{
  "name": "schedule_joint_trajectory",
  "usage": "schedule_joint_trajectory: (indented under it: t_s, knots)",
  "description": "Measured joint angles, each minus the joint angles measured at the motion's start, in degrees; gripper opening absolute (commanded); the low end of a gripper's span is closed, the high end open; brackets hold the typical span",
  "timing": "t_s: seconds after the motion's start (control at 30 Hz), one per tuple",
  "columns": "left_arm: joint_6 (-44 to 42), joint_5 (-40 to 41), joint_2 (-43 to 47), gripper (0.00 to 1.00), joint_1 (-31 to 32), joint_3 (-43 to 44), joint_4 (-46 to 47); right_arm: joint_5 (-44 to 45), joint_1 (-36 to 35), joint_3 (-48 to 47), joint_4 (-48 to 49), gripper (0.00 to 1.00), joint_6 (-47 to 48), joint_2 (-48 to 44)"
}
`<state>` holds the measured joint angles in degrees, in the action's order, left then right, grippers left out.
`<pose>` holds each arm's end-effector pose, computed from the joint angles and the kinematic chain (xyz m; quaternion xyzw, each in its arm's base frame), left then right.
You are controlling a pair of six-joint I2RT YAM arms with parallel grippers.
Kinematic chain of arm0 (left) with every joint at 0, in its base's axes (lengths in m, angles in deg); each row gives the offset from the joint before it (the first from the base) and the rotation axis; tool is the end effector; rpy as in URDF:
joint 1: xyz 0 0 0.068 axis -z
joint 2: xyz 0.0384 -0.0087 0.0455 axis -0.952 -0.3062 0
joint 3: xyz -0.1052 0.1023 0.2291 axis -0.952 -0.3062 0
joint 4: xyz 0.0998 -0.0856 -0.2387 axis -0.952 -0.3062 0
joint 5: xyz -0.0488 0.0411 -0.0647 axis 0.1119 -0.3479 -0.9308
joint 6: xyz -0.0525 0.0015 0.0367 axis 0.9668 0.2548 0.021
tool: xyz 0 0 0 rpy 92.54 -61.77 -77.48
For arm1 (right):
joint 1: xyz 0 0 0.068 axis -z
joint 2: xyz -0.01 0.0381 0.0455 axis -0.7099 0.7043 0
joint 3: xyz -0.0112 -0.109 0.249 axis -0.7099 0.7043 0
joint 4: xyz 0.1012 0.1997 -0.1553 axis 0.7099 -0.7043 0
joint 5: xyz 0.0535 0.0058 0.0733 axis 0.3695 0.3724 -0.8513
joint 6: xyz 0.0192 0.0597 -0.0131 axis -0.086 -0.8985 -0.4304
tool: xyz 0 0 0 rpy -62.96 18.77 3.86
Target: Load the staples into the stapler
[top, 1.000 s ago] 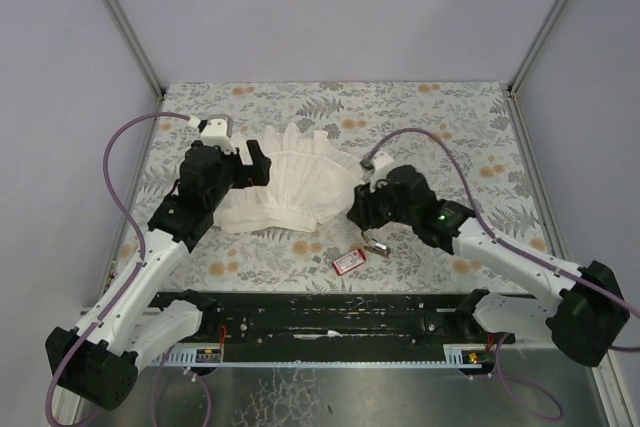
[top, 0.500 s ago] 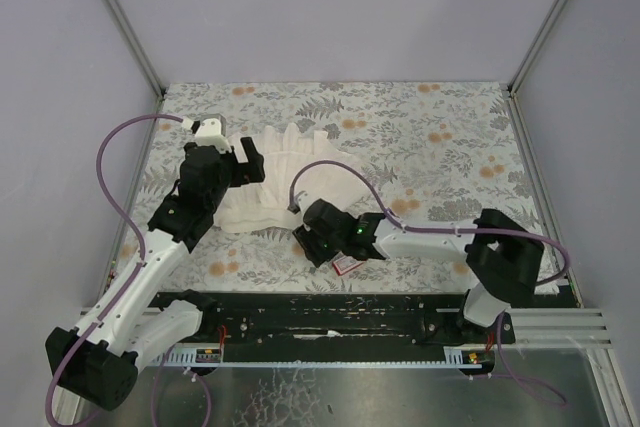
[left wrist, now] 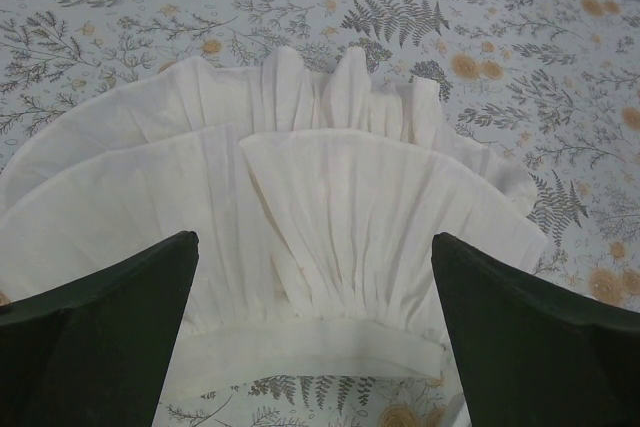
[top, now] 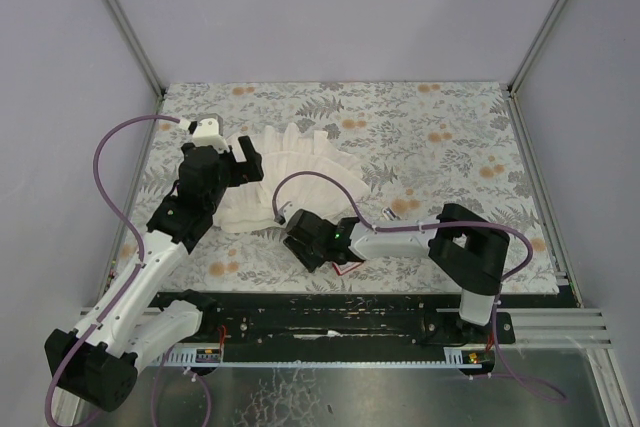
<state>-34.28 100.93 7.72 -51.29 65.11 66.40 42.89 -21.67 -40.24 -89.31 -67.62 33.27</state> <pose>0.2259 -0.0731 0.3192 -0.0324 0.8120 -0.0823 0.5769 0.1608 0.3594 0.1448 -0.3681 0.8647 0.1776 0.2921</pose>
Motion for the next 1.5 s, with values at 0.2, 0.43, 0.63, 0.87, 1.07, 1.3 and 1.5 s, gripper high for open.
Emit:
schedule_joint_trajectory:
  t_s: [0.2,0.43,0.63,0.87,1.07,1.3,1.5]
  knots:
    - [0.1,0.1,0.0,1.0,0.0,0.0,0.0,1.3,-0.5,-0.4,-1.3,0.43,0.5,0.9]
    - [0.1,0.2,0.0,1.0,0.0,0.0,0.0,2.4,-0.6,-0.7,-2.3,0.37,0.8,0.9]
    - [0.2,0.2,0.0,1.0,0.0,0.0,0.0,2.9,-0.7,-0.7,-2.7,0.32,0.9,0.9]
    - [0.4,0.2,0.0,1.0,0.0,0.0,0.0,3.1,-0.7,-0.7,-2.7,0.28,0.9,0.9]
    - [0.4,0.2,0.0,1.0,0.0,0.0,0.0,3.5,-0.7,-0.7,-2.7,0.29,0.9,0.9]
    - [0.4,0.2,0.0,1.0,0.0,0.0,0.0,3.5,-0.7,-0.7,-2.7,0.29,1.2,0.9]
    - [0.4,0.2,0.0,1.0,0.0,0.0,0.0,3.5,-0.7,-0.7,-2.6,0.2,1.4,0.9]
